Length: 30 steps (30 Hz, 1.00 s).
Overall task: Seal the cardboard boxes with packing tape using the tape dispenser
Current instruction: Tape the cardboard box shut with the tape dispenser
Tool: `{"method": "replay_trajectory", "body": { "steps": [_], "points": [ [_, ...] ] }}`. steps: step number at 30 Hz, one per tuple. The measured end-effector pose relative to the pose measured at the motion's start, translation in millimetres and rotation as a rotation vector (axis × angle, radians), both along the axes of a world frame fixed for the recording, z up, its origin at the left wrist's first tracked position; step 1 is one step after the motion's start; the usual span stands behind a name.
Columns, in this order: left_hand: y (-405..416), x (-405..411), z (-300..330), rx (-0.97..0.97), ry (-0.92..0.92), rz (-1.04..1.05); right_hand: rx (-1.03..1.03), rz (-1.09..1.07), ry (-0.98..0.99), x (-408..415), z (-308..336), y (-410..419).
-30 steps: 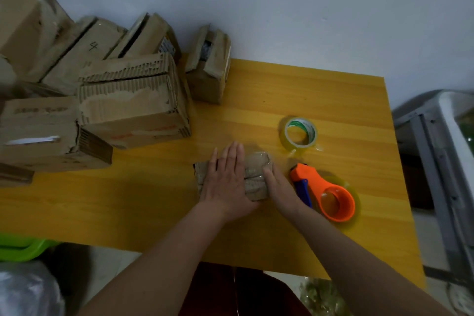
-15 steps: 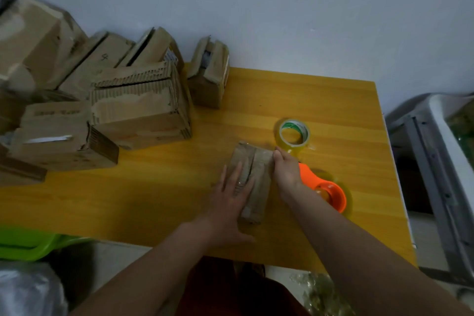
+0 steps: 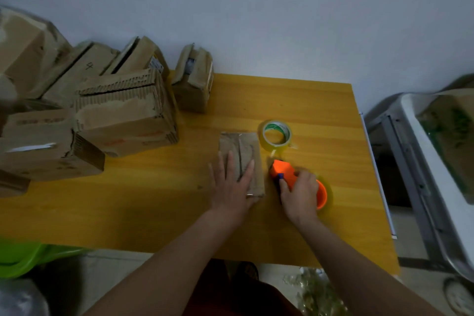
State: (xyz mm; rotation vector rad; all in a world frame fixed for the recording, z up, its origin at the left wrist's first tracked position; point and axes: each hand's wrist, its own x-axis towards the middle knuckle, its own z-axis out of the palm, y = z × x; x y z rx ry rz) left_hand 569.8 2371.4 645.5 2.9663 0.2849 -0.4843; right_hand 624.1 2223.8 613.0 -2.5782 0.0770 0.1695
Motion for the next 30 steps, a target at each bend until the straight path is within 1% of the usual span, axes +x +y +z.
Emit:
{"method": "replay_trajectory", "body": {
  "steps": [1,3,6,7,8,10,12,14,15,17,18,19,21,23,25,27,30],
  "points": [
    [-1.4,0.9,2.2,0.013,-0.053,-0.030,-0.068,-0.033,0.052,-2.7,-5.9,-8.7],
    [-4.1,-2.1,-0.9,-0.013,-0.238,-0.091,-0.161,-0.032,0.159,-6.2,-13.7,-18.7],
    [-0.9,-12.6,-10.6,-0.146,-0.434,-0.150,-0.301,0.097,0.223,-7.9,-14.4,-22.7],
    [3.1,-14.5,-13.5,-0.193,-0.474,-0.156,-0.336,0.137,0.243,-7.6,-12.7,-23.0],
    [7.1,-15.0,-14.0,-0.221,-0.500,-0.159,-0.337,0.152,0.262,-6.9,-10.9,-23.7],
    [15.2,-12.1,-15.9,-0.212,-0.538,-0.163,-0.280,0.133,0.277,-3.8,-9.4,-28.4],
    [20.7,-6.6,-10.9,-0.177,-0.487,-0.147,-0.177,0.113,0.236,-1.5,-6.1,-36.8],
    [18.4,-0.1,2.7,-0.187,-0.394,-0.086,0.007,0.130,0.226,-0.7,-0.1,-47.5],
    [16.9,3.0,9.2,-0.193,-0.346,-0.050,0.154,0.154,0.253,-1.3,4.2,-53.5],
    [14.7,11.0,22.2,-0.299,-0.277,0.069,0.516,0.238,0.322,-5.6,18.1,-65.4],
    [13.4,15.9,30.0,-0.364,-0.271,0.123,0.647,0.288,0.345,-8.5,26.9,-71.1],
    [12.6,21.2,37.9,-0.420,-0.286,0.162,0.721,0.346,0.368,-11.4,36.3,-76.1],
    [11.4,31.6,53.3,-0.557,-0.217,0.188,0.765,0.440,0.418,-15.7,53.8,-83.0],
    [8.2,37.8,64.4,-0.768,-0.048,0.199,0.761,0.497,0.470,-17.7,67.4,-87.3],
    [4.9,37.1,76.1,-0.915,0.079,0.190,0.755,0.519,0.503,-17.6,75.5,-91.3],
    [3.8,33.4,84.1,-0.971,0.112,0.168,0.762,0.520,0.518,-16.7,79.9,-95.0],
    [5.8,27.2,90.2,-1.036,0.116,0.210,0.758,0.527,0.572,-13.9,84.3,-99.6]
  ]
}}
